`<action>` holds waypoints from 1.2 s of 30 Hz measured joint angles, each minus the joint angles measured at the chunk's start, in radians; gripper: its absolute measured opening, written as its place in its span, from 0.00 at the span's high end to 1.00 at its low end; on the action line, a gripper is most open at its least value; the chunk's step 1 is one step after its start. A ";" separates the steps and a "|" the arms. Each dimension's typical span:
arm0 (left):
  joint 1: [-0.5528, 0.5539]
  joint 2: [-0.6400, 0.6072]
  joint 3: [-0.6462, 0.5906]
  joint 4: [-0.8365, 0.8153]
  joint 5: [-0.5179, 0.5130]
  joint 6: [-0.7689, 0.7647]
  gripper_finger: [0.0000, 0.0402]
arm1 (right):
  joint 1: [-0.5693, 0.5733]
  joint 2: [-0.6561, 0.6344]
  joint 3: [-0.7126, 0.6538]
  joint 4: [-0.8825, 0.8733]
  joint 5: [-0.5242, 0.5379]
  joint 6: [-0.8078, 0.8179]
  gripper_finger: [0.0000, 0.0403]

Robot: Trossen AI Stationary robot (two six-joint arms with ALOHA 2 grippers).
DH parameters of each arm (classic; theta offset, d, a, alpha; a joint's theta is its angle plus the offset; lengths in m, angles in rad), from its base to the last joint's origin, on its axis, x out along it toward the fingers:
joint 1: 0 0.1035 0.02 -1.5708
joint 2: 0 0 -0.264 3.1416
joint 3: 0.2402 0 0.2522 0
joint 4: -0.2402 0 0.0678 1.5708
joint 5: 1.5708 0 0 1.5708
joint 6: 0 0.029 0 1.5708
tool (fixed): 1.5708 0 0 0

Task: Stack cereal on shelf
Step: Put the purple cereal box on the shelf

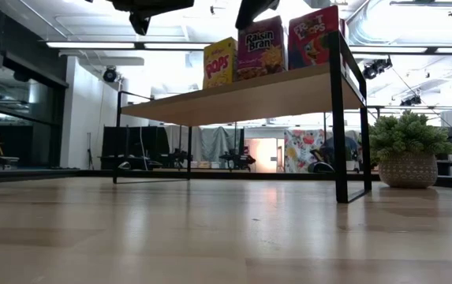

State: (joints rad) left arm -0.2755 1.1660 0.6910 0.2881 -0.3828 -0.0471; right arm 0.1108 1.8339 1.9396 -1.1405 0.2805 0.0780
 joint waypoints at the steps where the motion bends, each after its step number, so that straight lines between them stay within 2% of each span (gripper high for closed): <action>1: 0.000 0.000 0.000 0.000 0.000 0.006 1.00 | 0.000 0.000 0.000 0.000 0.001 0.000 1.00; 14: 0.000 0.000 0.000 0.000 0.000 0.014 1.00 | -0.030 0.000 0.000 0.000 0.093 0.018 1.00; 24: 0.000 0.000 0.000 0.000 0.000 0.014 1.00 | -0.035 0.000 0.000 0.050 0.098 0.025 1.00; 29: 0.000 0.000 0.000 0.000 0.000 0.014 1.00 | -0.035 0.000 0.000 0.078 0.038 0.009 1.00; 36: 0.000 0.000 0.000 -0.003 0.001 0.014 1.00 | 0.015 -0.003 0.004 0.099 -0.248 -0.142 1.00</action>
State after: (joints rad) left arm -0.2756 1.1660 0.6910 0.2852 -0.3821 -0.0329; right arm 0.1255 1.8305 1.9434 -1.0417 0.0329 -0.0641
